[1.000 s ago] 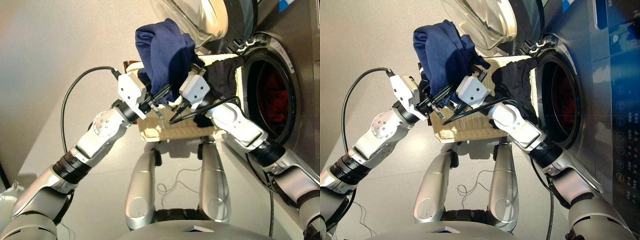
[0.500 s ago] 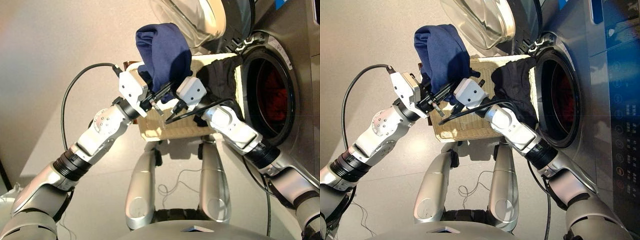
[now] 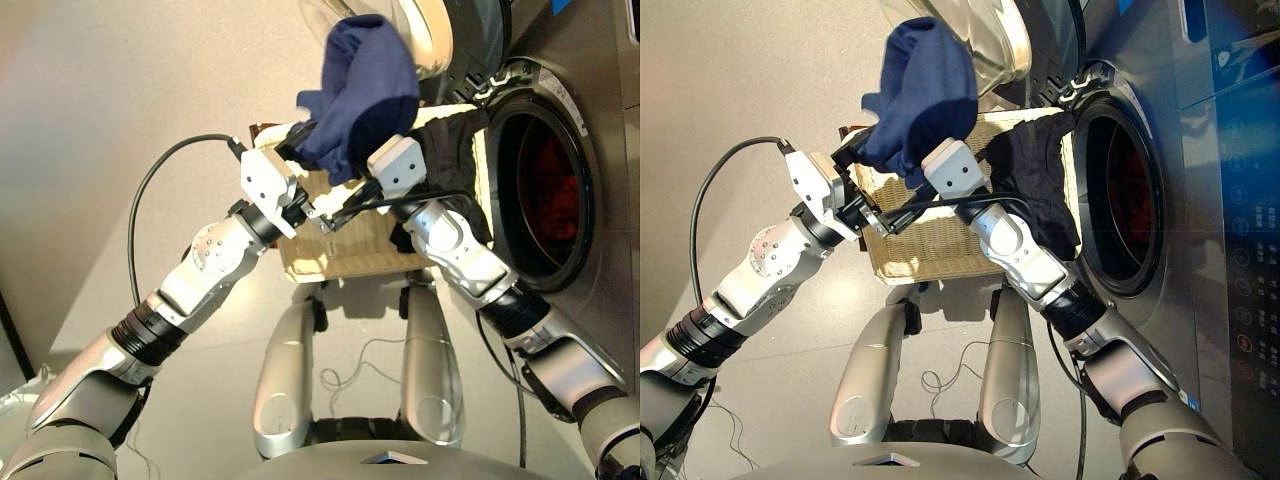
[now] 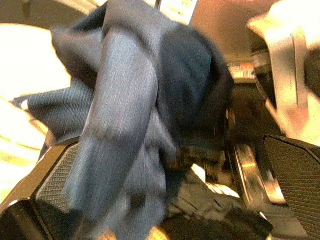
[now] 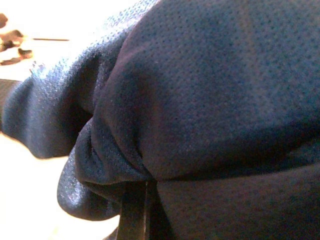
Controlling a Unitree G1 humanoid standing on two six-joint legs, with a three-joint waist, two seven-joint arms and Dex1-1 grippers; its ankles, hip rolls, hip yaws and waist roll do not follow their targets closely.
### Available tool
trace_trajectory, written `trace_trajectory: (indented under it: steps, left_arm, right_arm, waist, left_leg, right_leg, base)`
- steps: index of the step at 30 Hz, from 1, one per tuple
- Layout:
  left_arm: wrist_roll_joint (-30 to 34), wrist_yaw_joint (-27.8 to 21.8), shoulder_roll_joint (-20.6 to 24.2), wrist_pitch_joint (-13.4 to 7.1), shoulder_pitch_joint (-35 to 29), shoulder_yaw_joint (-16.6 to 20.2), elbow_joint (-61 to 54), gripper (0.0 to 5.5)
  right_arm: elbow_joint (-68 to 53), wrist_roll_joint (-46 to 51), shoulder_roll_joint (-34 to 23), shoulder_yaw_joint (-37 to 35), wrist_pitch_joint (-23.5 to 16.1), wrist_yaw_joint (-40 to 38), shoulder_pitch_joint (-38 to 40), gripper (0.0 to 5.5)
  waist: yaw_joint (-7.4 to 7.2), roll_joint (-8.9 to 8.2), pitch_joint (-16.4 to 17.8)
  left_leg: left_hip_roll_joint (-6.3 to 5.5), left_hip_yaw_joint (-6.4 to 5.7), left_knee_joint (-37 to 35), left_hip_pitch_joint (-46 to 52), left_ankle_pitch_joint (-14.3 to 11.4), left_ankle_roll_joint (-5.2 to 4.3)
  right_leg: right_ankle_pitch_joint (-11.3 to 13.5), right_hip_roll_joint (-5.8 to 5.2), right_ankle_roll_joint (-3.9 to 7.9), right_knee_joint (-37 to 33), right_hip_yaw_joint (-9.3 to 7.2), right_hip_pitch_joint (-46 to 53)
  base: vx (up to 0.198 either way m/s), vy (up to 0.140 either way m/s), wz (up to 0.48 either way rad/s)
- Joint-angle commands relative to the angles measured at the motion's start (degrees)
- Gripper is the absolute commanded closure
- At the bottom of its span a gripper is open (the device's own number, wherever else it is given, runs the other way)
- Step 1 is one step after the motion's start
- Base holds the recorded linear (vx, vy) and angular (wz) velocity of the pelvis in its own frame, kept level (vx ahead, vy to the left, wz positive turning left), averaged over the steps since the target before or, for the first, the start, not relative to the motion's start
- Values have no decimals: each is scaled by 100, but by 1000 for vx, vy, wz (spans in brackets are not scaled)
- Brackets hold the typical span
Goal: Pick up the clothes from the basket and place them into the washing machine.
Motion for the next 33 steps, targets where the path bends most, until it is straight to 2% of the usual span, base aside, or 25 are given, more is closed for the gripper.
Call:
trace_trajectory:
  steps: [1,5,9,14,18,24,28,33]
  left_arm:
    - [312,207,-252,-457,133,205,-384,0]
    - [617,495,-522,-665,138,314,-269,0]
    - [785,735,-686,-816,82,328,-207,0]
    - [1254,1454,-1072,-1071,99,483,-128,0]
    - [1315,1711,-1282,-1141,85,581,-134,0]
    - [1028,1987,-1635,-1218,118,748,-343,0]
    - [1324,2393,-1750,-1301,7,873,-652,0]
    - [1047,2732,-2245,-1329,-122,780,-774,0]
  right_arm:
    - [-311,-452,282,-491,-651,-483,-102,550]
    - [268,-1232,27,-703,-689,-1103,84,550]
    - [851,-1339,18,-863,-787,-1501,259,550]
    - [1723,-1410,128,-986,-952,-2091,472,550]
    - [2232,-1219,157,-1048,-977,-2144,711,550]
    - [2889,-1112,261,-1150,-902,-2357,756,550]
    - [3244,-1094,270,-1304,-886,-2707,629,550]
    - [3670,-758,169,-1671,-904,-3145,206,550]
  waist:
    - [8,13,-166]
    - [11,28,-168]
    - [4,52,-177]
    - [-1,75,-147]
    - [-32,62,-102]
    - [9,69,-83]
    - [59,96,-61]
    - [119,156,-61]
  left_leg:
    - [-29,-162,610,-158,-415,-274]
    - [-40,-199,688,-179,-462,-253]
    - [-42,-231,768,-223,-499,-240]
    - [-14,-286,911,-304,-558,-224]
    - [-4,-353,1105,-428,-625,-218]
    - [55,-406,1441,-712,-729,-226]
    - [74,-478,1722,-958,-828,-239]
    - [74,-550,1952,-1366,-830,-237]
  right_leg:
    - [835,-185,427,-1037,47,364]
    - [787,-194,415,-953,45,344]
    - [723,-187,391,-853,53,308]
    - [607,-179,368,-663,44,221]
    - [500,-140,327,-392,69,92]
    - [315,-74,225,12,76,-182]
    - [171,-30,184,310,103,-397]
    - [70,5,123,630,61,-772]
  base:
    - [0,0,0]
    - [0,0,0]
    - [0,0,0]
    - [0,0,0]
    - [0,0,0]
    - [0,0,0]
    - [0,0,0]
    - [-44,-56,109]
